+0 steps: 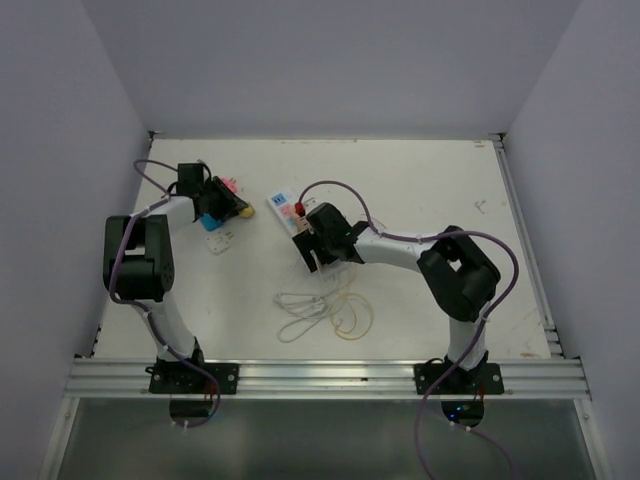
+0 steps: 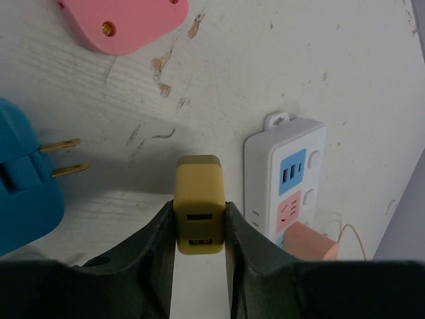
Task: Pull the plug off the socket
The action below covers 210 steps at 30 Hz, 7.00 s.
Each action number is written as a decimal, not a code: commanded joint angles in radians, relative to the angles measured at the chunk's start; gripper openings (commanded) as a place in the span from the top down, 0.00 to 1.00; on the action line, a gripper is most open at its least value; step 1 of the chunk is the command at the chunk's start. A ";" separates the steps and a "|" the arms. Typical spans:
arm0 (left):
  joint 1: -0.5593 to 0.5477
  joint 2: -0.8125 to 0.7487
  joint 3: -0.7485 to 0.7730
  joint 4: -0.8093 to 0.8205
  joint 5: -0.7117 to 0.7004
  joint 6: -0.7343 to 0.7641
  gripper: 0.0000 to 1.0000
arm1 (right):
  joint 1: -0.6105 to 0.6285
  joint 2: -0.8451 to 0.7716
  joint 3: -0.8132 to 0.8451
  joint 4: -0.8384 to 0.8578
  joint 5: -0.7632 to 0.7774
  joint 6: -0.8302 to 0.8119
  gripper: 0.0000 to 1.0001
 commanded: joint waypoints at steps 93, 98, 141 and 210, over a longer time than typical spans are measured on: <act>-0.435 0.413 0.734 -0.743 -0.498 -0.289 0.25 | 0.003 -0.388 0.120 -0.323 -0.119 -0.151 0.05; -0.435 0.422 0.726 -0.746 -0.481 -0.294 0.52 | 0.002 -0.253 0.258 -0.297 -0.134 -0.191 0.07; -0.414 0.450 0.754 -0.780 -0.414 -0.286 1.00 | -0.015 0.011 0.042 0.398 -0.018 -0.201 0.43; -0.449 0.517 0.722 -0.858 -0.486 -0.315 1.00 | -0.014 -0.223 0.048 0.466 -0.018 -0.105 1.00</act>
